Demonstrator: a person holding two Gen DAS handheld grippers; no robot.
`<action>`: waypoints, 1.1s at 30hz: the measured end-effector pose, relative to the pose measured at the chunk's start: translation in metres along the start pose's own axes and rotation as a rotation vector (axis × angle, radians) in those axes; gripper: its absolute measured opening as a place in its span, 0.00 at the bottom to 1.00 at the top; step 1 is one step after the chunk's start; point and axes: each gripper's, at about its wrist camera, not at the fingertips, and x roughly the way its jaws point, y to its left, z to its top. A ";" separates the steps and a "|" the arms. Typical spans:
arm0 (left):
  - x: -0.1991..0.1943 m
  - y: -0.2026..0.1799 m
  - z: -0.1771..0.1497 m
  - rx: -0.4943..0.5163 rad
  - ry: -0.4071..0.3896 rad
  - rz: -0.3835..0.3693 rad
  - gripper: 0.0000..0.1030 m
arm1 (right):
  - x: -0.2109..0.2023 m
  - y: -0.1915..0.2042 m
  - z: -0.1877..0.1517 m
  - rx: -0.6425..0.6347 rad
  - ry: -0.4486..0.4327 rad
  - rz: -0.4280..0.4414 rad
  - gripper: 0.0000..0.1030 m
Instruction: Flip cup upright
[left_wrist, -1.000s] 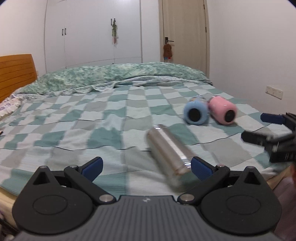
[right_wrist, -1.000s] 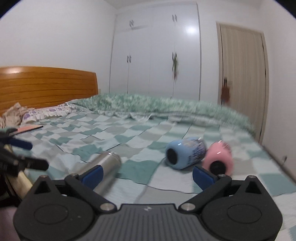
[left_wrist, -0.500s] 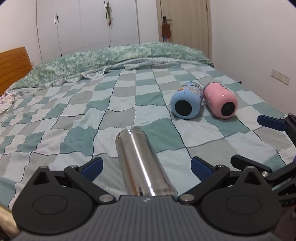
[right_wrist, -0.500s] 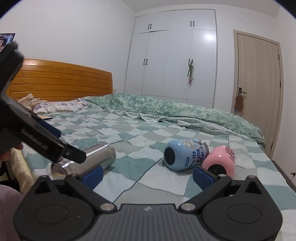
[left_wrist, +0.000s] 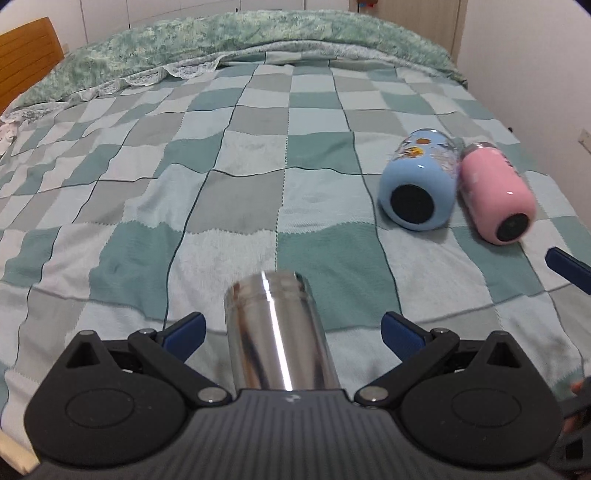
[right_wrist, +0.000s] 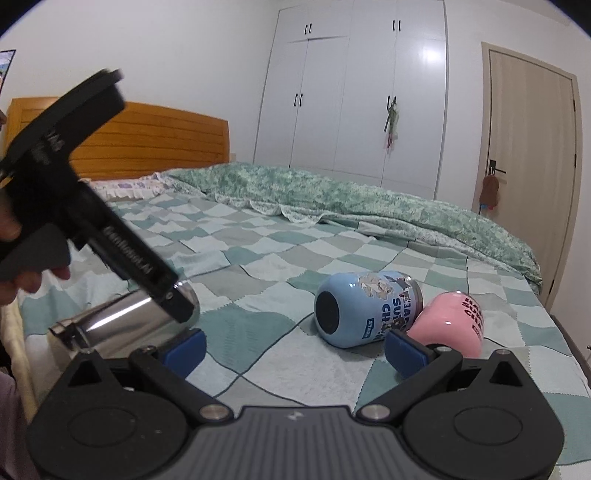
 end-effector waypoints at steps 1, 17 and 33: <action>0.005 0.000 0.003 0.006 0.012 0.008 1.00 | 0.004 -0.001 0.000 0.001 0.008 0.004 1.00; -0.014 0.019 -0.005 -0.042 -0.078 -0.114 0.65 | 0.019 0.009 0.009 -0.007 0.059 0.060 1.00; -0.071 0.019 -0.063 0.045 -0.627 -0.051 0.63 | -0.025 0.036 0.008 0.073 -0.028 -0.029 1.00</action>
